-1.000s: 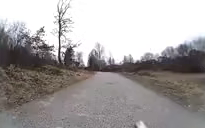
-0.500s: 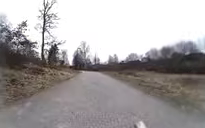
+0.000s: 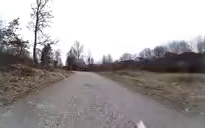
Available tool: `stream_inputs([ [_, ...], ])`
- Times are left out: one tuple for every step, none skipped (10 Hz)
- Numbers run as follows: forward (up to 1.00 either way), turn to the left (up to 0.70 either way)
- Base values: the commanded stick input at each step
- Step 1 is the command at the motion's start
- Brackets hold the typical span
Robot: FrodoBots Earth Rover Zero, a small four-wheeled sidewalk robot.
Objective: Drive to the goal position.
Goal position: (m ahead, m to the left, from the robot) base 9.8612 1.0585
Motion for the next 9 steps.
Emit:
stream_inputs([
  [0.7, 0.0],
  [0.7, 0.0],
  [0.7, 0.0],
  [0.7, 0.0],
  [0.7, 0.0],
  [0.7, 0.0],
  [0.7, 0.0],
  [0.7, 0.0],
  [0.7, 0.0],
])
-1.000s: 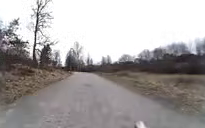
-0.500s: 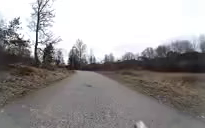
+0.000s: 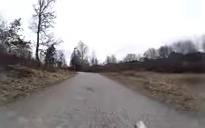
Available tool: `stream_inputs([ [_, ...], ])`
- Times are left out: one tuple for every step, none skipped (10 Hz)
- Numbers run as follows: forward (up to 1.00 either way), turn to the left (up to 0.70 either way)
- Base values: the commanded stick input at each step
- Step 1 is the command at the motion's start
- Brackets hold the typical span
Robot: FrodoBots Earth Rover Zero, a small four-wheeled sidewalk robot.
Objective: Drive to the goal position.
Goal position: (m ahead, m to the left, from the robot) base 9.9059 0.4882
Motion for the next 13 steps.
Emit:
stream_inputs([
  [0.7, 0.0],
  [0.7, 0.0],
  [0.7, 0.0],
  [0.7, 0.0],
  [0.7, 0.0],
  [0.7, 0.0],
  [0.7, 0.0],
  [0.7, 0.0],
  [0.7, 0.0],
  [0.7, 0.0],
  [0.7, 0.0],
  [0.7, 0.0],
  [0.7, 0.0],
])
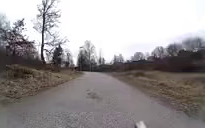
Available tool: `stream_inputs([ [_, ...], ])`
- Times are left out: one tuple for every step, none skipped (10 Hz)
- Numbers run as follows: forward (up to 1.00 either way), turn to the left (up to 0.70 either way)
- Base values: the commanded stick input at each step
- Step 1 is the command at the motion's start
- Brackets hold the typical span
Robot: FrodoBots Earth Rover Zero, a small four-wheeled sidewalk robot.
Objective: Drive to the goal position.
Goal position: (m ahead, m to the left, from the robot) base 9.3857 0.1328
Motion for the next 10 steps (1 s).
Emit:
stream_inputs([
  [0.7, 0.0],
  [0.7, 0.0],
  [0.7, 0.0],
  [0.7, 0.0],
  [0.7, 0.0],
  [0.7, 0.0],
  [0.7, 0.0],
  [0.7, 0.0],
  [0.7, 0.0],
  [0.7, 0.0],
])
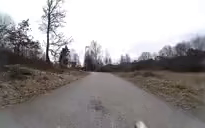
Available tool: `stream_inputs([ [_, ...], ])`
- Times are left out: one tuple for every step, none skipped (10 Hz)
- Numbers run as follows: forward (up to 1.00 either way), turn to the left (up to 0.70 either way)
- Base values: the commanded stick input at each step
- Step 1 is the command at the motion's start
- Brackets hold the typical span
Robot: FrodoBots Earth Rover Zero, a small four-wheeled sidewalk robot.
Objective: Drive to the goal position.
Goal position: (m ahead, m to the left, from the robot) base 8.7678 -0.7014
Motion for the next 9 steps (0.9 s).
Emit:
stream_inputs([
  [0.7, -0.11],
  [0.7, -0.35],
  [0.7, -0.35],
  [0.7, -0.35],
  [0.7, -0.35],
  [0.7, -0.35],
  [0.7, -0.27],
  [0.7, -0.14],
  [0.7, 0.0],
])
